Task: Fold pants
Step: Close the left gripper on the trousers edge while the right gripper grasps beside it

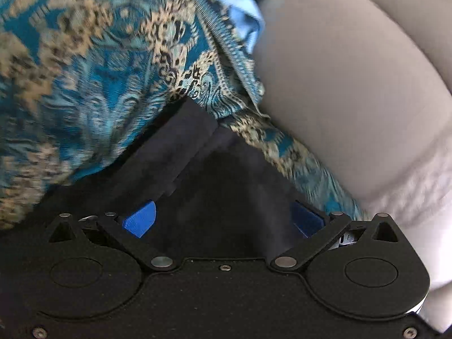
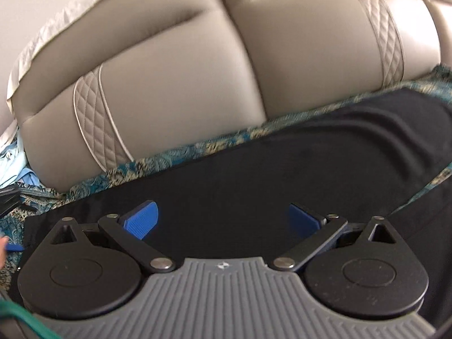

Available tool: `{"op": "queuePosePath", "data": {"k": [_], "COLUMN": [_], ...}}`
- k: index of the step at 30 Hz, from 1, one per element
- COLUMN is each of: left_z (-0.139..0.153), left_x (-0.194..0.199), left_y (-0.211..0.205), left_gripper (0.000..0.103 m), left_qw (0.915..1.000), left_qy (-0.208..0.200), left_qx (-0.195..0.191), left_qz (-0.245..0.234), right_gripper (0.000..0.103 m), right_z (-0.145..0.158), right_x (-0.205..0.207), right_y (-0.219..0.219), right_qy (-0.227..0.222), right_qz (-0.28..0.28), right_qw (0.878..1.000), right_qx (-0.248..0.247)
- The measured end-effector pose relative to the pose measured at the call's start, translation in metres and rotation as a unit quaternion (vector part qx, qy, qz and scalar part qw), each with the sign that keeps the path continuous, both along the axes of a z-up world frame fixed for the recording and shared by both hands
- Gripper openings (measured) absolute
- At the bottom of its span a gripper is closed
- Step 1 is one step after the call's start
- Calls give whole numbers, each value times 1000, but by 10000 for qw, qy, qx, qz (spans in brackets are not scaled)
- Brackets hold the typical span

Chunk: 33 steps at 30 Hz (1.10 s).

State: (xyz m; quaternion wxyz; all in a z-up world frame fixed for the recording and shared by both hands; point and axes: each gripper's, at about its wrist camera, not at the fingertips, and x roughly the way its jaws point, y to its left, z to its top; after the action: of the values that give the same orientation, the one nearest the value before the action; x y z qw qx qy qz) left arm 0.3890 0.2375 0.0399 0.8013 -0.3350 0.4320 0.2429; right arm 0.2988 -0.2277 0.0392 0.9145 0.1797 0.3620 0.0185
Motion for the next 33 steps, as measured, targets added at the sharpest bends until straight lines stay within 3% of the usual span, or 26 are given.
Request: {"op": "queuePosePath", "data": {"k": [3, 5, 8, 11, 14, 15, 17, 18, 21, 26, 33], "left_z": [-19, -27, -32, -38, -46, -46, -42, -37, -27, -11, 13], "left_x": [26, 42, 65, 87, 107, 107, 99, 94, 75, 36, -39], "left_y": [8, 6, -4, -16, -34, -38, -45, -51, -53, -33, -7], "left_gripper": [103, 103, 103, 103, 103, 101, 69, 29, 4, 3, 1], "left_qw": [9991, 9979, 9948, 9868, 9764, 9753, 9749, 9752, 9823, 9931, 9951], "left_qy": [56, 151, 366, 894, 1482, 1485, 1275, 1101, 724, 105, -596], "left_qx": [-238, -155, 397, 869, 1332, 1418, 1590, 1743, 1643, 1139, 776], "left_qz": [360, 609, 858, 1034, 828, 812, 894, 806, 531, 258, -125], "right_gripper": [103, 103, 103, 103, 103, 103, 103, 103, 103, 103, 103], "right_z": [-1, -2, -6, -11, -13, -13, -14, -15, -20, -29, -29], "right_x": [0, -1, 2, 11, 14, 15, 15, 15, 13, 7, -5], "right_y": [10, 17, 25, 31, 36, 37, 38, 38, 38, 45, 64], "right_qy": [-68, -74, 1, 100, 58, 48, 49, 47, 33, 50, 68], "right_qz": [152, 178, 177, 203, 258, 289, 386, 424, 509, 701, 951], "right_qw": [9999, 9998, 9998, 9994, 9987, 9984, 9981, 9981, 9982, 9971, 9953], "right_qx": [47, 0, -76, -257, -431, -475, -484, -451, -325, -292, 164]}}
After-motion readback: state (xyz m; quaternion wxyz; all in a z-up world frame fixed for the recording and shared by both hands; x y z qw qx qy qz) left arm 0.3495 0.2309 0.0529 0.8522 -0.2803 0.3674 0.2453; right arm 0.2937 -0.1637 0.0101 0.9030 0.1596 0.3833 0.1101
